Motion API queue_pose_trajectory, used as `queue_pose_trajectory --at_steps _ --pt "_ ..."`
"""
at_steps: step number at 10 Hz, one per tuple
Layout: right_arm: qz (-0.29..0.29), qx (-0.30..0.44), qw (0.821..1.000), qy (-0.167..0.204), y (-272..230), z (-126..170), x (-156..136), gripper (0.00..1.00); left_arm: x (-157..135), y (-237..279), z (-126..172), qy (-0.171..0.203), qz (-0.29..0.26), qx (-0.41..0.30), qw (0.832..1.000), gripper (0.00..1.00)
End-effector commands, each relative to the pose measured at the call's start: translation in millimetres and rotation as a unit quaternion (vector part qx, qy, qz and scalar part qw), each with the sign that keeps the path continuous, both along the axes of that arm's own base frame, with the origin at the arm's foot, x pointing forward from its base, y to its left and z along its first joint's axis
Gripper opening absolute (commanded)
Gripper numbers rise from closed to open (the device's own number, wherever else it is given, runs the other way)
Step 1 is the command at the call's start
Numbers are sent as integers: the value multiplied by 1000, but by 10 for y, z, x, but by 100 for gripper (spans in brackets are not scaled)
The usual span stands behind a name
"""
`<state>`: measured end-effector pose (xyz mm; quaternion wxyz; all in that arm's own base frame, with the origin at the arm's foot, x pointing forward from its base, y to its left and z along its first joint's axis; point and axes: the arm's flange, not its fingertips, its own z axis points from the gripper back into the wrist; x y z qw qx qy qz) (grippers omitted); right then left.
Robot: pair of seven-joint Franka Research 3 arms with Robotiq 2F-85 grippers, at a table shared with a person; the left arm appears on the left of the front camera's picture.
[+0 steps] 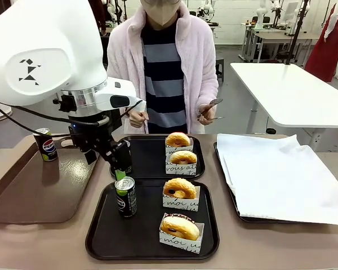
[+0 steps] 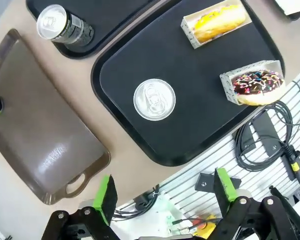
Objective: Set up donuts and drinks on trays.
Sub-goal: Pick up one Pepsi coke from the Handle tray and place it on the Flat Tray without a Pepsi coke.
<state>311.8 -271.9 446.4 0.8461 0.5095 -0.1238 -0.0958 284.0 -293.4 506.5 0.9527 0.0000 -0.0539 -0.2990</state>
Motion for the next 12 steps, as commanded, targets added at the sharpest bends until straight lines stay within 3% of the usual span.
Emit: queue_pose_trajectory --at_steps 1,5,7,8,9,12 --pt "0 4 1000 -6 -4 11 -2 100 38 -91 29 0 -7 -1 1000 100" --pt "0 4 1000 -6 -4 11 -2 100 19 -58 12 1 -4 -1 1000 100" --pt "0 4 1000 -6 -4 11 -2 100 676 737 237 12 99 -38 994 100" --pt "0 4 1000 -6 -4 11 -2 100 733 1177 192 -1 160 -52 986 100" --pt "0 4 1000 -6 -4 11 -2 100 988 1513 261 -3 196 -43 980 100" --pt "0 4 1000 -6 -4 11 -2 100 1159 2318 234 13 269 -20 963 100"
